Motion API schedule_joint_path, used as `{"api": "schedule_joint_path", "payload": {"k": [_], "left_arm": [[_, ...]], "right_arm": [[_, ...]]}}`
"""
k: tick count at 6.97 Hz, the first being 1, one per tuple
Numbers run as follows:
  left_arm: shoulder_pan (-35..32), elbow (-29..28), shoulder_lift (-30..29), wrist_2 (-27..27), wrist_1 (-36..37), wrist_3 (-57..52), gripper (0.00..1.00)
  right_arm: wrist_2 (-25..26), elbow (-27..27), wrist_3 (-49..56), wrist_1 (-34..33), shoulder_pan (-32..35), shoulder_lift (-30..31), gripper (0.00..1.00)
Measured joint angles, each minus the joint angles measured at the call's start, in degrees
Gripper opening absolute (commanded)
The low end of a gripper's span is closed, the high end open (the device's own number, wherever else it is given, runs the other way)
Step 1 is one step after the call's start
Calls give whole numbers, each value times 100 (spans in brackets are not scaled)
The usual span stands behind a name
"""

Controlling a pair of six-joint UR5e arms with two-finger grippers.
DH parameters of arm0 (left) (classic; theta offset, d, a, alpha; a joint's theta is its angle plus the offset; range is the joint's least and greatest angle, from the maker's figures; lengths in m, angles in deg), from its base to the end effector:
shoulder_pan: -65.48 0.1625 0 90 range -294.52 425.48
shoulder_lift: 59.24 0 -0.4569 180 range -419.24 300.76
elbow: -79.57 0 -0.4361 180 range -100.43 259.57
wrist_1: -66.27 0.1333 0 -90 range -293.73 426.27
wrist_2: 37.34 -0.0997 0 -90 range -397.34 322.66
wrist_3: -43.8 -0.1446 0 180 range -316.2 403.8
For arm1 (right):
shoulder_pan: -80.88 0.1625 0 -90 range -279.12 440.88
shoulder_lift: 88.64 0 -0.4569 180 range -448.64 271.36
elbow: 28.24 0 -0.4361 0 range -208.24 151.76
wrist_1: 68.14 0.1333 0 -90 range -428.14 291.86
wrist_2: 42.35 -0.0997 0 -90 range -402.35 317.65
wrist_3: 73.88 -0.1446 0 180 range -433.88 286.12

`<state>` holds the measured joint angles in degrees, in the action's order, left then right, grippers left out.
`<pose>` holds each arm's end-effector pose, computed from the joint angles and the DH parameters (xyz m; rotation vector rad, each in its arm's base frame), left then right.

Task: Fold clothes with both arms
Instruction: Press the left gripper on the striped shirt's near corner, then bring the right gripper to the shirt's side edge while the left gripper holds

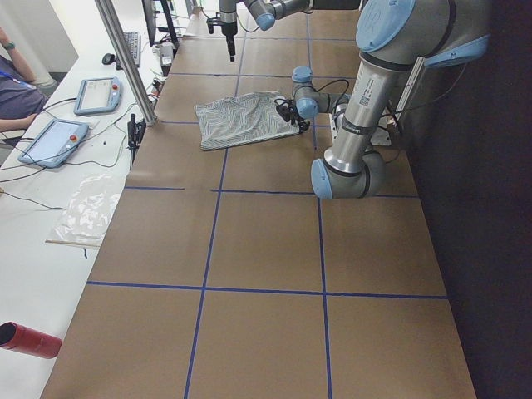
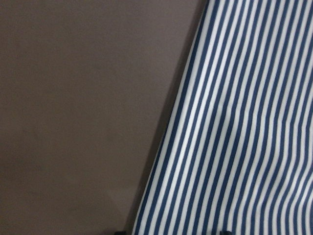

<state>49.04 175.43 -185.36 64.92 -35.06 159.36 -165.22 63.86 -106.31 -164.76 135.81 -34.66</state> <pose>0.7060 -0.3153 0.2444 -0.2754 0.9217 -0.5773 -0.3919 -0.6537 0.3143 0.1339 -0.7623 -0.2014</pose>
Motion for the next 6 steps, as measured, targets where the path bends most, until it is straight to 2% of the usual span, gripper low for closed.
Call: {"api": "schedule_joint_path", "payload": {"k": [1,6], "left_arm": [[0,4,4,-3,0,7,0],[-14,327,203,14,19,-497,0]], "right_arm": [[0,1,0,2,0,4,100],[-1,47,-91,3,-23,117,100]]}}
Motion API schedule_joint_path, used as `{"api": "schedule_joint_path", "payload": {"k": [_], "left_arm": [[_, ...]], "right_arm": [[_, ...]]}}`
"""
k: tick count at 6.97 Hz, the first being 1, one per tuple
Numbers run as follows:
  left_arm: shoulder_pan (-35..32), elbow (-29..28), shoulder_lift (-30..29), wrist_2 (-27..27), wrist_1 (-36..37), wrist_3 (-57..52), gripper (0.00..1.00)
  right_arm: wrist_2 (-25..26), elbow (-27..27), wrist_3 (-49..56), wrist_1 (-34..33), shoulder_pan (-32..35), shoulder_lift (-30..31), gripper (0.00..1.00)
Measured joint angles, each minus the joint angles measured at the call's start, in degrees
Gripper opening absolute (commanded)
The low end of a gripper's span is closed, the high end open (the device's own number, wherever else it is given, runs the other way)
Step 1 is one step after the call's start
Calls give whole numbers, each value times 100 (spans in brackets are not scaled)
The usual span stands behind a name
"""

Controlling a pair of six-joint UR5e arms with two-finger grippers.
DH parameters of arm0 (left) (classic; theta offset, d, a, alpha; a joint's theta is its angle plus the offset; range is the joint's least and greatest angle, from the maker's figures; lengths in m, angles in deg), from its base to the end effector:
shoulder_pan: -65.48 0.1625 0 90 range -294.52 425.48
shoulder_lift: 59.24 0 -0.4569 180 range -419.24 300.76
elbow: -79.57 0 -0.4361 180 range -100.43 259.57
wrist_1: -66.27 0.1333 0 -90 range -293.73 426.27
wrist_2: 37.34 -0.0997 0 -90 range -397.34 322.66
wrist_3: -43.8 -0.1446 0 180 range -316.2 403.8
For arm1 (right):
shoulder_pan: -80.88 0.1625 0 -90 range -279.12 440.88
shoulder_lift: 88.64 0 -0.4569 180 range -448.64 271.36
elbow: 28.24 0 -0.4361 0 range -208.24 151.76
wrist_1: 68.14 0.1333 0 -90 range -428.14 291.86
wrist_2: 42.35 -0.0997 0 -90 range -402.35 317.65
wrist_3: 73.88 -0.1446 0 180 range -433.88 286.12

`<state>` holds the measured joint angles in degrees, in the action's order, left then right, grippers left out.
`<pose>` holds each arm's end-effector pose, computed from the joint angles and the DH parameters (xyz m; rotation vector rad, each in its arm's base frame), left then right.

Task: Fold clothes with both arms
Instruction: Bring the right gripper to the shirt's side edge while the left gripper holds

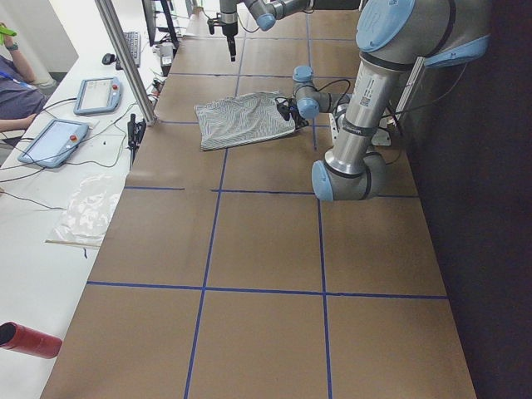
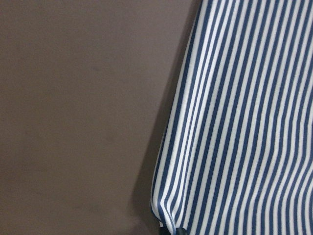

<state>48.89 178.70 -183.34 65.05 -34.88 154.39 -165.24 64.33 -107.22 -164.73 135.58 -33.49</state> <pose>0.6865 -0.3112 0.2434 -0.2351 0.9479 -0.4947 -0.3917 -0.6481 0.3256 0.1164 -0.7578 -0.1869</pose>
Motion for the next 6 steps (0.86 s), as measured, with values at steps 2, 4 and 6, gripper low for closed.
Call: {"api": "schedule_joint_path", "payload": {"k": [2,4,6], "left_arm": [[5,481,258,7,352,-506,0],[7,738,310,8,718,-830,0],[7,767,331,9,772,-890,0]], "right_arm": [[-23,265,-1007,11,-273,166,100],[15,518,-2977,66,-878,257,100],[323,831,-4991,91,-1646,345,100]]}}
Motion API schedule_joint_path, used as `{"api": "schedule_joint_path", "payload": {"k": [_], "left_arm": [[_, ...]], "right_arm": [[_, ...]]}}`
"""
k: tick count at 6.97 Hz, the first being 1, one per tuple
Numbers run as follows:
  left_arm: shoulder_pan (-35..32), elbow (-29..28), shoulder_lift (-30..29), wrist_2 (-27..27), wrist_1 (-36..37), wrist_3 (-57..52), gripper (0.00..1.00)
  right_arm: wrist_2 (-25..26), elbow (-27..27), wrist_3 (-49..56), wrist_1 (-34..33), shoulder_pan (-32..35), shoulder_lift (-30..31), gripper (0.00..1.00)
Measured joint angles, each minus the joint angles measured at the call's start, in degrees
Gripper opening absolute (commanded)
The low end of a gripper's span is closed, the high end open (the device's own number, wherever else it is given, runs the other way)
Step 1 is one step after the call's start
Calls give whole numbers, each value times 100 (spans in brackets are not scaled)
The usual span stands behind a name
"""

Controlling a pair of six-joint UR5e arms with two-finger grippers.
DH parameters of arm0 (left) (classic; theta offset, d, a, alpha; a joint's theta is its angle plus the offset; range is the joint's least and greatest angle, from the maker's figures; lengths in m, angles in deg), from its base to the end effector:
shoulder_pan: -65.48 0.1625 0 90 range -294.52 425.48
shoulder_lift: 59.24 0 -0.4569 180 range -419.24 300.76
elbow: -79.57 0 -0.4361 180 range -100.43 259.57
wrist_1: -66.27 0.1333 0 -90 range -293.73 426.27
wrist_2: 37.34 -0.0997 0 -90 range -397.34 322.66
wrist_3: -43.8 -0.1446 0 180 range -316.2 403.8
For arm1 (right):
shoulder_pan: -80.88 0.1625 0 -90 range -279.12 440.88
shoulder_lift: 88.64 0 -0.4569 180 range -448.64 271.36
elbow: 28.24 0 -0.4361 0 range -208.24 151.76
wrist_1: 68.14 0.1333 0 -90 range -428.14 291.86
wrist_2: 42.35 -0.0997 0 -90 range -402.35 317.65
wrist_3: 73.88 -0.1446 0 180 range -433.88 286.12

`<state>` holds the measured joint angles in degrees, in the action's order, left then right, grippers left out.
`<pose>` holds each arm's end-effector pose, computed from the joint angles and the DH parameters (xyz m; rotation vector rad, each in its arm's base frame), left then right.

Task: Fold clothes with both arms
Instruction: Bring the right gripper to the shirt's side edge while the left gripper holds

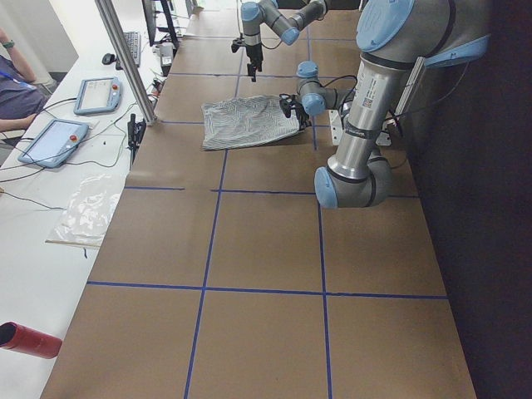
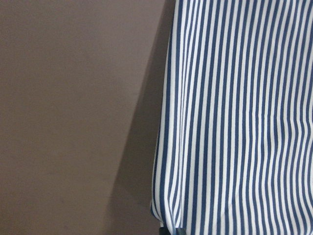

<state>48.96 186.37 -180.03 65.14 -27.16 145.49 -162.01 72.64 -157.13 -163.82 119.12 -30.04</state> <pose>0.6425 -0.2970 0.2443 -0.1666 0.8996 -0.3608 -0.5239 -0.4915 0.3005 -0.2239 -0.7714 0.3547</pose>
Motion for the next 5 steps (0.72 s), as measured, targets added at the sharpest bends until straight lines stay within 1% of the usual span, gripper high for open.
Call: {"api": "schedule_joint_path", "payload": {"k": [2,3,5], "left_arm": [[5,6,37,6,-3,-56,0],[7,7,43,8,-13,-71,0],[11,13,31,9,-24,-78,0]], "right_arm": [[642,236,-1491,7,-597,-34,100],[938,263,-1987,11,-838,-33,100],[1445,252,-2580,80,-1313,3,100]]}}
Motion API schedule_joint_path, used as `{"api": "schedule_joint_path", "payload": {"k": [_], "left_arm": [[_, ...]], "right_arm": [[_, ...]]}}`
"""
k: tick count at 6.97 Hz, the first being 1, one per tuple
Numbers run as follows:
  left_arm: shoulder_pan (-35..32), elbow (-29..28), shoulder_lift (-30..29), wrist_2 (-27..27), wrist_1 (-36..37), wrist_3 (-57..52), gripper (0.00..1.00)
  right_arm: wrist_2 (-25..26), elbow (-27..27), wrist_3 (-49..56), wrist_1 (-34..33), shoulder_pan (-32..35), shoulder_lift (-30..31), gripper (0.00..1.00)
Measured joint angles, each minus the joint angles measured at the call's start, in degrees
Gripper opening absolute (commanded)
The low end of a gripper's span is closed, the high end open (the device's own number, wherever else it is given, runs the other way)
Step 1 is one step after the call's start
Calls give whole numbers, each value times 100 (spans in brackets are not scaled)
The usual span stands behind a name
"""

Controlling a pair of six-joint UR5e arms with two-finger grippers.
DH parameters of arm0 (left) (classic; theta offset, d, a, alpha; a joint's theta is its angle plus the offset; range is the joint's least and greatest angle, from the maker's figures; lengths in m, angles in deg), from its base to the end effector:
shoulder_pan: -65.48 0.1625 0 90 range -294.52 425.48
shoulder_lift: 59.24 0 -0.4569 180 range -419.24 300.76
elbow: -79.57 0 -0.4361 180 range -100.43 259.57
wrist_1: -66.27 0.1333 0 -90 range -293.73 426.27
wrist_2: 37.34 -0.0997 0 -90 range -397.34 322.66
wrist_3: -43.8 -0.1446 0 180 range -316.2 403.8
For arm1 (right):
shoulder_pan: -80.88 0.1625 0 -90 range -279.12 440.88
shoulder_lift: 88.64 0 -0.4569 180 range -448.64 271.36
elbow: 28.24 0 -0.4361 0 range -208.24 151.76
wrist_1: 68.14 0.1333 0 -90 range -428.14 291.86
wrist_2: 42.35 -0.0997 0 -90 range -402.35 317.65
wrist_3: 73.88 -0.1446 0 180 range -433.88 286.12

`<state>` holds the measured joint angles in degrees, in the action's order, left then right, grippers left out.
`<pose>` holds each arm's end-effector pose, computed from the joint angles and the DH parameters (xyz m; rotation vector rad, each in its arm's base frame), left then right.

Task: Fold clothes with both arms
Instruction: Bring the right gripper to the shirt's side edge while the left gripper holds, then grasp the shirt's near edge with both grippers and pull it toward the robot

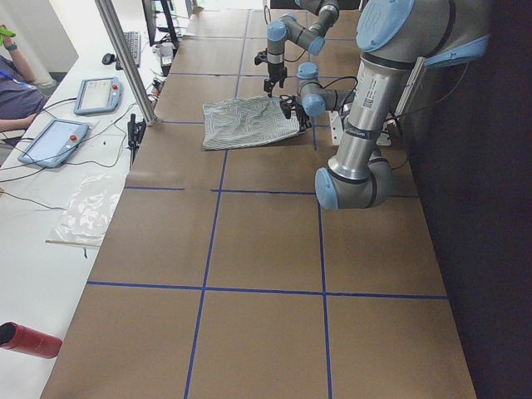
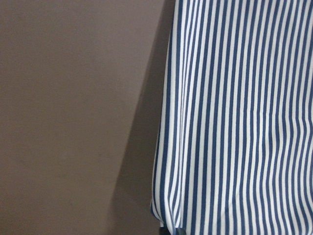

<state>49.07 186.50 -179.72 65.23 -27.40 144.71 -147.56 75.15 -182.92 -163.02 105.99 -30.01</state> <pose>0.6421 -0.2952 0.2463 -0.1626 0.9011 -0.3455 -0.6056 -0.3891 0.2887 -0.2216 -0.7171 0.6425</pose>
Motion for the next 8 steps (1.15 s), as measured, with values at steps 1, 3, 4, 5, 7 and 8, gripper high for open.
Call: {"api": "schedule_joint_path", "payload": {"k": [1,3,4,5,7,8], "left_arm": [[3,8,-14,2,-1,-1,0],[2,35,-34,8,-2,-1,0],[2,47,-37,8,-2,-1,0],[0,51,-39,9,-2,-1,0],[2,69,-47,9,-2,-1,0],[5,76,-51,9,-2,-1,0]], "right_arm": [[167,-35,-141,106,-182,29,100],[363,-169,-295,250,-401,73,100],[390,-242,-350,271,-445,79,100],[400,-277,-378,275,-463,88,100],[404,-298,-397,277,-470,124,56],[405,-300,-400,277,-471,143,26]]}}
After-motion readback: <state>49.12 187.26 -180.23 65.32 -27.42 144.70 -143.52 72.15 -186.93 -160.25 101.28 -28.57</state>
